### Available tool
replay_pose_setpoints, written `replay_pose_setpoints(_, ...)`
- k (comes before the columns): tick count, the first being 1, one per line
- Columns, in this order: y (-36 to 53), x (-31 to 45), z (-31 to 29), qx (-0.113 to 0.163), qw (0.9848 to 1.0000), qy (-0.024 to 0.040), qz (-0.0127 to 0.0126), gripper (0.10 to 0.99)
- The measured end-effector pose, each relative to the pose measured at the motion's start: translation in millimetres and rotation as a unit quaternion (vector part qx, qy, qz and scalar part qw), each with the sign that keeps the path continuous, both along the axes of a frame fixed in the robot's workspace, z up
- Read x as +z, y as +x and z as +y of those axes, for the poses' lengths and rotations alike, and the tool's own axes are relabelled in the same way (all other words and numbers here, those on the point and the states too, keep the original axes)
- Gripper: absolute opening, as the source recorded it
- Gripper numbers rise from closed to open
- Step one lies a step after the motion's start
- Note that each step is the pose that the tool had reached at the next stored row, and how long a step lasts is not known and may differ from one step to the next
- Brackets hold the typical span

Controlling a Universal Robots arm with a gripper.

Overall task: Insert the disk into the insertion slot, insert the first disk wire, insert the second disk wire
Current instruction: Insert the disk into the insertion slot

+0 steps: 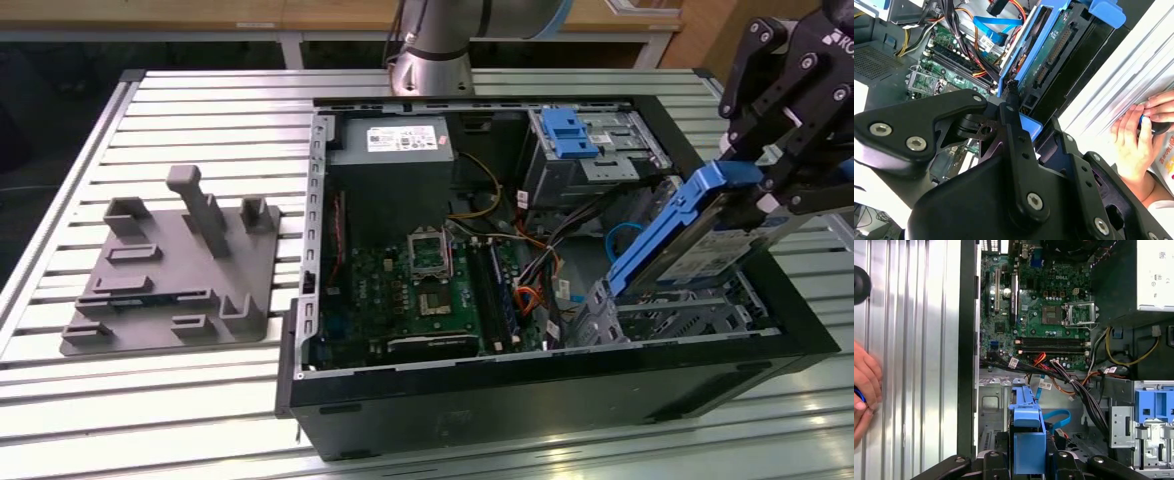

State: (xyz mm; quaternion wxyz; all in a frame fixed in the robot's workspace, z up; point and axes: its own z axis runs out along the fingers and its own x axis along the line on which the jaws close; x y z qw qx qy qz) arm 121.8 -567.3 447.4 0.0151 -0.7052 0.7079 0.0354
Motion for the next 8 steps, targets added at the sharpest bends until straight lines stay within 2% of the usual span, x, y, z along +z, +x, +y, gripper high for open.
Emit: replay_pose_setpoints(8, 0.0, -3.2, -0.4, 0.0, 1.0, 0.0, 0.0001, 0.361)
